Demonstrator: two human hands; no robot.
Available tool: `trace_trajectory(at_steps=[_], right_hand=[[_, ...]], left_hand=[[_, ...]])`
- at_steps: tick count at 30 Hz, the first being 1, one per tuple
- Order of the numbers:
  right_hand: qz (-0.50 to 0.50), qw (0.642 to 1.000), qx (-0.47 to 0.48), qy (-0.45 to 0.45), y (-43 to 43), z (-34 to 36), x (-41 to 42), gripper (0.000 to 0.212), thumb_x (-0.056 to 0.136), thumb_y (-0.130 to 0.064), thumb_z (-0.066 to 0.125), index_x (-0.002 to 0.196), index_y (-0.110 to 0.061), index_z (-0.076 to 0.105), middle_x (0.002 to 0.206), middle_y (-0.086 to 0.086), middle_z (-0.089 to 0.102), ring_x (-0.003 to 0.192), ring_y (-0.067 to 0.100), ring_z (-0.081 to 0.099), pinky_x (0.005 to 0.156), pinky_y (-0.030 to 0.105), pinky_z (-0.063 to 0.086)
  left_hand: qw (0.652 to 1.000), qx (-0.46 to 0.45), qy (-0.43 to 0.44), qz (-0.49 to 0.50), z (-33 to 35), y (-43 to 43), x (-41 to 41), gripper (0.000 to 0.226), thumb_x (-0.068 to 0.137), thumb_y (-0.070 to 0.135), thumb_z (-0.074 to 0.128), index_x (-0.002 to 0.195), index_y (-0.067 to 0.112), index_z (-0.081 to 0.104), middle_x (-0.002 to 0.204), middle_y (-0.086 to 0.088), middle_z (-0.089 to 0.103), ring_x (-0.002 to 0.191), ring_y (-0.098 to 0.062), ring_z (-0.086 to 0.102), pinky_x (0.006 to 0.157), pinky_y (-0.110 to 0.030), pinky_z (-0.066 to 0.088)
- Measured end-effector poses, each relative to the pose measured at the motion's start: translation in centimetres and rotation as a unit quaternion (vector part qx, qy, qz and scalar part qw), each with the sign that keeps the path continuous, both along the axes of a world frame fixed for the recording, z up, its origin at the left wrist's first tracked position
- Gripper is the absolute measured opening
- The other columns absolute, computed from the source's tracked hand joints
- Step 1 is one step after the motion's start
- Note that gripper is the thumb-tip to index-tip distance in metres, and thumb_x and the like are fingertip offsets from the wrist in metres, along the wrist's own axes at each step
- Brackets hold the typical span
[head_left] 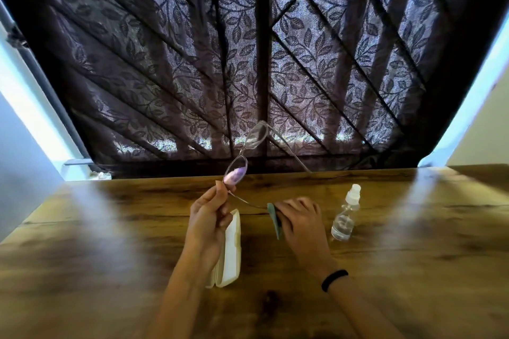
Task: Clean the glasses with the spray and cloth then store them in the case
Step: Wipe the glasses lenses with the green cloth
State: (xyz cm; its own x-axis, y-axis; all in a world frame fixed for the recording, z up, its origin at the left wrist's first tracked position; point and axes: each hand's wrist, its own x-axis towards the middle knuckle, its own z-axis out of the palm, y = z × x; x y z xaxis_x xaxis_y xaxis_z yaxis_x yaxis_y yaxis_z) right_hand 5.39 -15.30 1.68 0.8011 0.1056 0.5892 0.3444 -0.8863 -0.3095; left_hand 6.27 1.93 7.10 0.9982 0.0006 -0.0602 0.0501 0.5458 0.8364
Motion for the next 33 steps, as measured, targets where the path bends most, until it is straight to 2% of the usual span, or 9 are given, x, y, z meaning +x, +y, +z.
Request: trace_trajectory(at_steps=[5, 9, 11, 14, 17, 20, 25, 29, 33], right_hand=[[0.011, 0.997, 0.07, 0.031, -0.3, 0.1, 0.2, 0.021, 0.081, -0.004, 0.064, 0.101, -0.009, 0.066, 0.091, 0.005, 0.069, 0.087, 0.022, 0.056, 0.073, 0.038, 0.047], [0.075, 0.983, 0.153, 0.067, 0.8, 1.5, 0.4, 0.018, 0.086, -0.004, 0.057, 0.101, -0.007, 0.066, 0.094, 0.008, 0.067, 0.088, 0.01, 0.047, 0.076, 0.026, 0.044], [0.102, 0.974, 0.184, 0.086, 1.7, 2.2, 0.3, 0.018, 0.087, -0.003, 0.056, 0.101, -0.007, 0.065, 0.097, 0.008, 0.065, 0.087, 0.008, 0.047, 0.078, 0.026, 0.045], [0.141, 0.964, 0.207, 0.088, 3.1, 3.3, 0.3, 0.017, 0.088, -0.005, 0.053, 0.1, -0.008, 0.064, 0.093, 0.008, 0.066, 0.082, 0.015, 0.053, 0.077, 0.029, 0.044], [0.157, 0.959, 0.226, 0.07, 3.7, 3.8, 0.4, 0.021, 0.087, -0.006, 0.053, 0.104, -0.012, 0.064, 0.09, 0.007, 0.068, 0.082, 0.019, 0.055, 0.073, 0.029, 0.044], [0.151, 0.965, 0.211, 0.041, 3.9, 3.6, 0.2, 0.022, 0.088, -0.007, 0.051, 0.105, -0.01, 0.063, 0.093, 0.008, 0.069, 0.083, 0.021, 0.056, 0.073, 0.032, 0.046], [0.124, 0.987, 0.097, 0.018, 3.2, 2.4, 0.2, 0.015, 0.089, -0.008, 0.051, 0.097, -0.009, 0.064, 0.089, 0.008, 0.069, 0.083, 0.021, 0.057, 0.08, 0.034, 0.045], [0.084, 0.994, 0.052, 0.042, 1.2, -0.1, -0.8, 0.022, 0.084, -0.003, 0.058, 0.103, -0.011, 0.066, 0.09, 0.006, 0.07, 0.085, 0.018, 0.059, 0.084, 0.034, 0.045], [0.052, 0.995, 0.047, 0.073, -0.9, -1.6, -1.7, 0.032, 0.078, 0.002, 0.065, 0.107, -0.011, 0.065, 0.093, 0.006, 0.071, 0.09, 0.02, 0.062, 0.081, 0.037, 0.051]], left_hand=[[1.0, 0.006, -0.001, -0.001, 0.2, -0.1, 0.0, 0.017, 0.075, 0.025, 0.059, 0.07, 0.017, 0.074, 0.069, 0.008, 0.063, 0.044, -0.002, 0.039, 0.034, -0.012, 0.029], [1.0, 0.008, 0.004, 0.006, 0.2, -0.8, -0.1, 0.016, 0.073, 0.026, 0.061, 0.071, 0.018, 0.074, 0.069, 0.006, 0.061, 0.045, -0.002, 0.04, 0.034, -0.012, 0.03], [1.0, 0.025, 0.011, 0.014, 0.0, -1.4, -0.3, 0.016, 0.072, 0.027, 0.062, 0.072, 0.017, 0.074, 0.065, 0.006, 0.056, 0.044, -0.003, 0.039, 0.035, -0.012, 0.029], [0.998, 0.059, 0.003, 0.007, -0.4, -2.5, -0.9, 0.018, 0.074, 0.029, 0.06, 0.07, 0.018, 0.074, 0.051, 0.011, 0.052, 0.042, -0.001, 0.04, 0.035, -0.011, 0.028], [0.998, 0.063, -0.006, 0.008, -0.3, -2.9, -1.2, 0.02, 0.078, 0.026, 0.057, 0.07, 0.018, 0.074, 0.049, 0.011, 0.058, 0.044, 0.001, 0.048, 0.037, -0.011, 0.035], [0.998, 0.064, -0.012, 0.011, -0.3, -2.7, -1.2, 0.019, 0.081, 0.024, 0.056, 0.076, 0.016, 0.073, 0.052, 0.011, 0.062, 0.048, 0.002, 0.054, 0.041, -0.011, 0.04], [0.996, 0.082, -0.001, 0.029, -1.0, -2.5, -1.1, 0.025, 0.088, 0.024, 0.053, 0.076, 0.016, 0.073, 0.048, 0.013, 0.05, 0.042, 0.001, 0.041, 0.037, -0.01, 0.03], [0.998, 0.058, -0.008, 0.034, -1.1, -1.6, -0.9, 0.021, 0.077, 0.033, 0.059, 0.07, 0.019, 0.072, 0.055, 0.012, 0.055, 0.043, -0.002, 0.035, 0.036, -0.012, 0.025], [0.994, 0.102, -0.025, 0.021, -1.2, -1.6, -0.9, 0.02, 0.078, 0.031, 0.058, 0.075, 0.018, 0.074, 0.06, 0.009, 0.051, 0.05, -0.004, 0.032, 0.038, -0.012, 0.025]])
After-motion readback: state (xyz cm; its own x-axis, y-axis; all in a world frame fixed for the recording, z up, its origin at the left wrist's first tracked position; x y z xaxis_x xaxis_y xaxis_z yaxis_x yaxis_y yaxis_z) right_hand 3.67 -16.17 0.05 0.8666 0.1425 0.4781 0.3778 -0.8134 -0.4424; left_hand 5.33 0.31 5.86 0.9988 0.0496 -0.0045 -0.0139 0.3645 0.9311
